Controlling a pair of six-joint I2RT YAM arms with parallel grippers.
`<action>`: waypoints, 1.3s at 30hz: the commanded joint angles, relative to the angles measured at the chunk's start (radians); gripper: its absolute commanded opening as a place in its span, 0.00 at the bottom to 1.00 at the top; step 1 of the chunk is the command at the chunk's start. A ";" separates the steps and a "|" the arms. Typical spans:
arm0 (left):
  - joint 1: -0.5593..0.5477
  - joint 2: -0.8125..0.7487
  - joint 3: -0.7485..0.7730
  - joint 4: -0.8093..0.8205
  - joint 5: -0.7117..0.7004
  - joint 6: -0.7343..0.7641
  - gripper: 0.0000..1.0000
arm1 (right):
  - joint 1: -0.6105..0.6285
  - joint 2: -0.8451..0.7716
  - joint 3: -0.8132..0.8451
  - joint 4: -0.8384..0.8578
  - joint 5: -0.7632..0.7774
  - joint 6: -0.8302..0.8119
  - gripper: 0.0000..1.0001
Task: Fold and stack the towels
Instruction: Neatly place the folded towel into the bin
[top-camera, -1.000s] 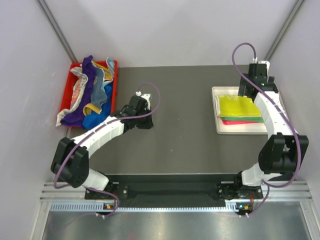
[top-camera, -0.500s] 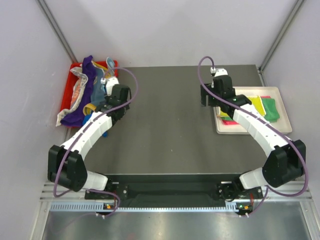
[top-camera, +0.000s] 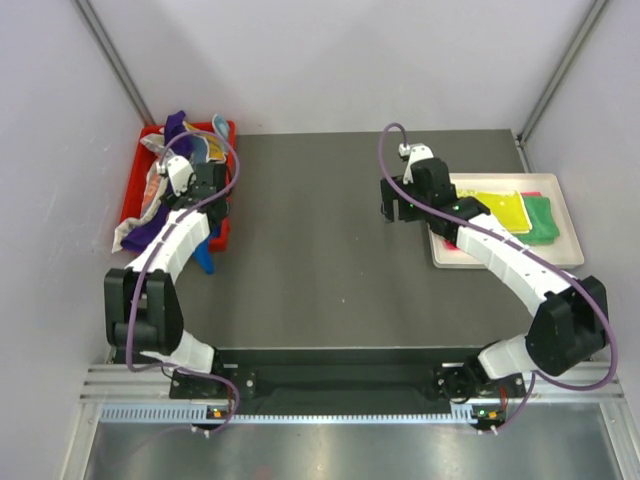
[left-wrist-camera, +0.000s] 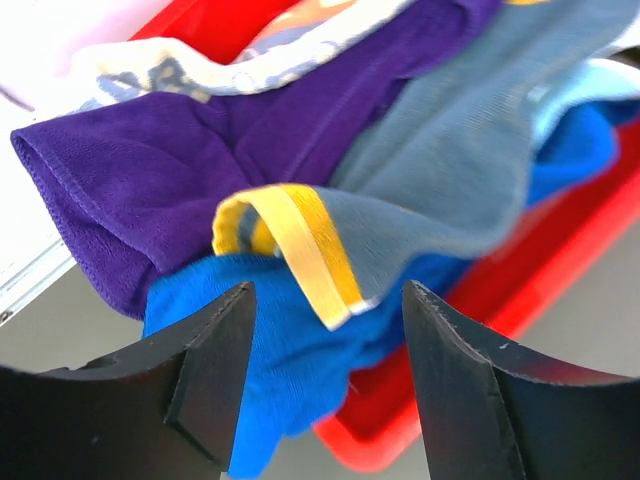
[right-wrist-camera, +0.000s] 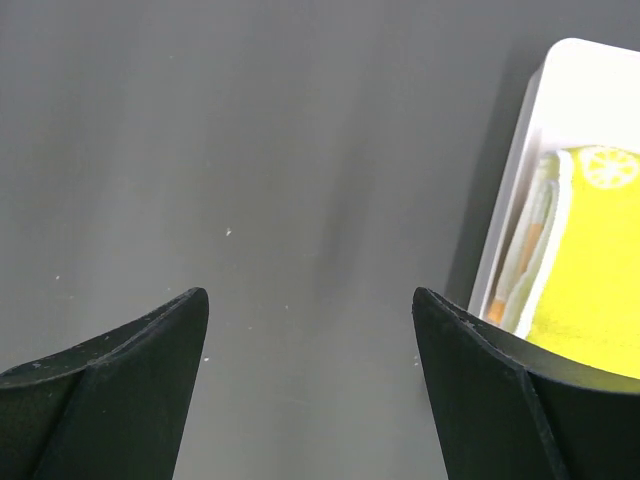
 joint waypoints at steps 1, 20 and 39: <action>0.035 0.041 0.049 0.046 -0.048 -0.060 0.66 | 0.024 0.002 0.005 0.060 -0.021 -0.005 0.82; 0.093 0.187 0.120 0.080 -0.015 -0.046 0.64 | 0.030 -0.036 -0.024 0.063 0.011 -0.025 0.82; 0.105 0.203 0.113 0.111 0.042 -0.028 0.15 | 0.030 -0.049 -0.038 0.069 0.011 -0.031 0.82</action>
